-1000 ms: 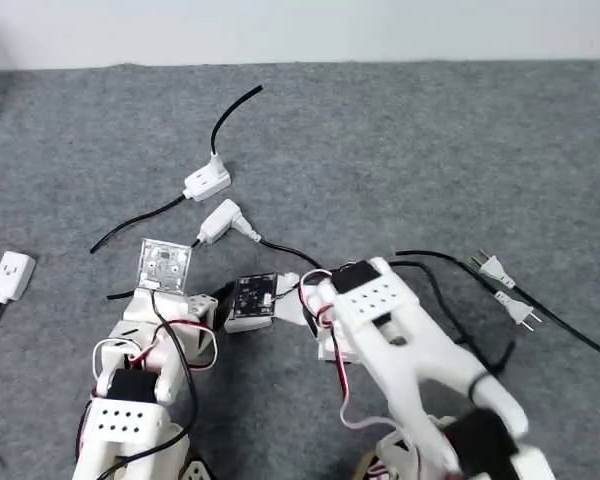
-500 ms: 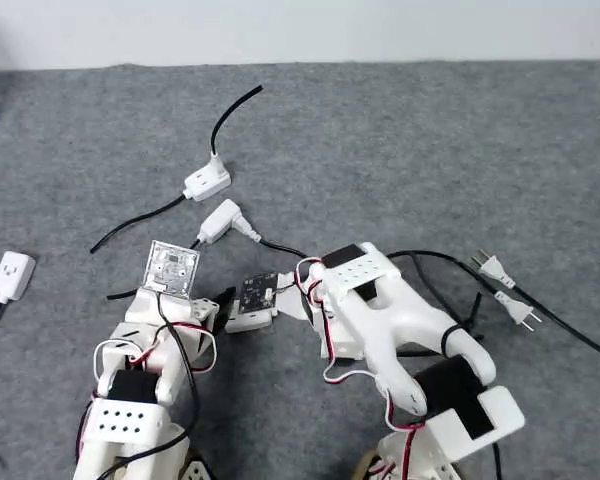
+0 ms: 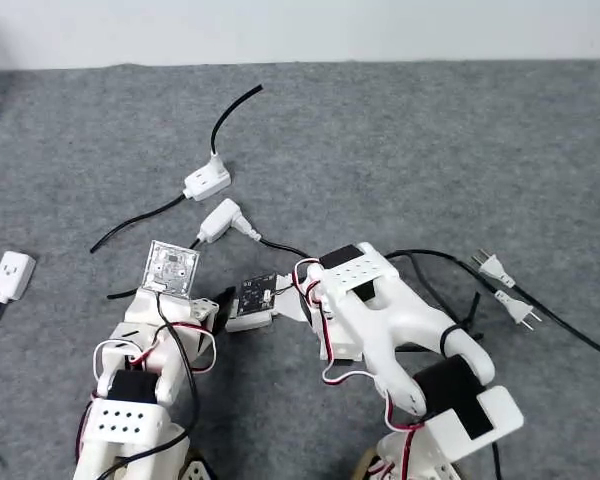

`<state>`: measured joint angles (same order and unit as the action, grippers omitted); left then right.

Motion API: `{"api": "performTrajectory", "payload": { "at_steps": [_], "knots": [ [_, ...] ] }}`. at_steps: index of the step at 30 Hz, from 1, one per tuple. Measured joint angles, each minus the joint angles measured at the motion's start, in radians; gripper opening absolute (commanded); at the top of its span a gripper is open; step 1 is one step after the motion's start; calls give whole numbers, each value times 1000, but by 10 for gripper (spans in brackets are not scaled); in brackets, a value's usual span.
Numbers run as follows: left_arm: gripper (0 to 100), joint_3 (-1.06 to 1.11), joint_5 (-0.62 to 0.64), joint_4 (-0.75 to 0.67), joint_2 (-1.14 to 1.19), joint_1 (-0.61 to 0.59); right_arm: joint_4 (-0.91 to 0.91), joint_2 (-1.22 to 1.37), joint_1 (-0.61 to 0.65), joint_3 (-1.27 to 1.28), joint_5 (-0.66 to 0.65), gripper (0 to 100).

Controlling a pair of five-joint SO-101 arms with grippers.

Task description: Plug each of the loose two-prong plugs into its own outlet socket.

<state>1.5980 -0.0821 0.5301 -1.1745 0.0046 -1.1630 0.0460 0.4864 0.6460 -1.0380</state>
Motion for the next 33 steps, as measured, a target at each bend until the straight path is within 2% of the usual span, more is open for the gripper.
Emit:
{"api": "performTrajectory", "payload": {
  "at_steps": [4,6,8,9,21,26,29,33],
  "knots": [
    [269,0,0,0,0,0,37,-2,0,25,0,144],
    [269,0,0,0,0,0,61,-14,0,44,0,98],
    [269,0,0,0,0,0,71,-15,0,46,0,11],
    [269,0,0,0,0,0,75,-18,-2,46,0,3],
    [269,0,0,0,0,28,112,-55,2,51,3,9],
    [269,0,0,0,0,140,126,-201,32,58,91,9],
    [269,0,0,0,-20,224,77,-308,31,51,123,9],
    [269,0,5,0,-114,278,0,-396,34,18,143,9]
  ]
}}
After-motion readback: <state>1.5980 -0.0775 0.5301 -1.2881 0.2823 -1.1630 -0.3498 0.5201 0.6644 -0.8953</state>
